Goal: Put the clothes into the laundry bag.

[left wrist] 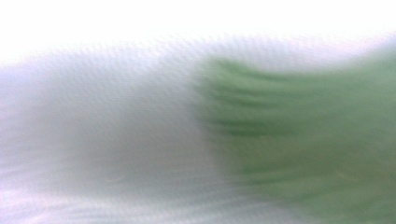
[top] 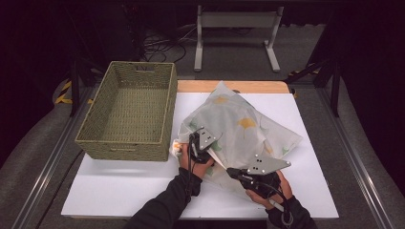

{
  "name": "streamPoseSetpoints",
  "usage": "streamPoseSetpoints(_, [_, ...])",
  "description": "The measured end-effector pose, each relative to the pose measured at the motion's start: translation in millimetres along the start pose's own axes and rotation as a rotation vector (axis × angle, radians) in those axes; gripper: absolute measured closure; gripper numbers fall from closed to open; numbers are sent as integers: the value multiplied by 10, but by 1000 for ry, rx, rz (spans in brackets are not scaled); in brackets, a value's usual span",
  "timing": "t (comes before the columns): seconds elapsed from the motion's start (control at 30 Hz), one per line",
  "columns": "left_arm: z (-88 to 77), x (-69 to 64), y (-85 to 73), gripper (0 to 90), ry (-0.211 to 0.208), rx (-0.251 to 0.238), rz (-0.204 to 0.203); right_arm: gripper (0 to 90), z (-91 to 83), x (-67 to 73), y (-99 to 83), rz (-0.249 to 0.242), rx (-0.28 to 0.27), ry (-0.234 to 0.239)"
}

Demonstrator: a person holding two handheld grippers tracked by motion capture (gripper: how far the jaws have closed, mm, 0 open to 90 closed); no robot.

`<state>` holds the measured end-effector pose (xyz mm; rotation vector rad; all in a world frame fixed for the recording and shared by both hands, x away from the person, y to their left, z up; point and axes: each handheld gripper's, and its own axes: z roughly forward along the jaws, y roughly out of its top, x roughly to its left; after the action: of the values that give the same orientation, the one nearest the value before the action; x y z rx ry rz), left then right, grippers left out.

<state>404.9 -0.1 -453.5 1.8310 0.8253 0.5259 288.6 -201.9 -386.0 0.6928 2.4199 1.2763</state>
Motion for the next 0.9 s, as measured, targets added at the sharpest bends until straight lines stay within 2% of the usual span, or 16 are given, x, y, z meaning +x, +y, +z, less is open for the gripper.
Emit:
streamPoseSetpoints(0.03, [-14,44,-11,871,1,-10,-32,900,-3,-1,-11,-3,3,-5])
streamPoseSetpoints(0.1, [-17,54,-19,870,-1,-19,-44,900,-17,-20,-34,9,-1,-15])
streamPoseSetpoints(0.2, [-30,44,-25,856,-38,-24,-16,900,-27,-42,-56,19,-7,-55])
streamPoseSetpoints(0.27, [-60,37,-34,817,-59,-24,-4,900,-17,-48,-68,9,-1,-76])
streamPoseSetpoints(0.3, [-84,32,-40,788,-85,-17,7,900,-15,-46,-70,6,0,-85])
streamPoseSetpoints(0.4, [-200,7,-73,649,-105,15,33,900,-25,-51,-68,2,-3,-102])
streamPoseSetpoints(0.47, [-310,-3,-129,639,-105,43,37,899,-32,-62,-69,11,-9,-105])
streamPoseSetpoints(0.5, [-368,-3,-152,605,-128,55,43,898,-33,-66,-69,17,-11,-105])
streamPoseSetpoints(0.57, [-491,9,-175,463,-171,81,75,898,-31,-64,-66,13,-8,-105])
streamPoseSetpoints(0.63, [-632,-7,-177,397,-218,100,124,898,-35,-58,-58,15,-12,-105])
streamPoseSetpoints(0.7, [-727,-23,-180,367,-239,124,176,899,-40,-46,-51,12,-15,-109])
streamPoseSetpoints(0.77, [-785,-33,-201,387,-230,154,212,899,-44,-33,-43,6,-17,-111])
streamPoseSetpoints(0.83, [-789,-6,-240,410,-231,165,204,899,-48,-29,-37,6,-19,-108])
streamPoseSetpoints(0.87, [-781,4,-254,414,-227,165,188,899,-48,-27,-37,7,-21,-108])
streamPoseSetpoints(0.9, [-759,23,-274,411,-226,162,150,899,-46,-25,-38,9,-22,-106])
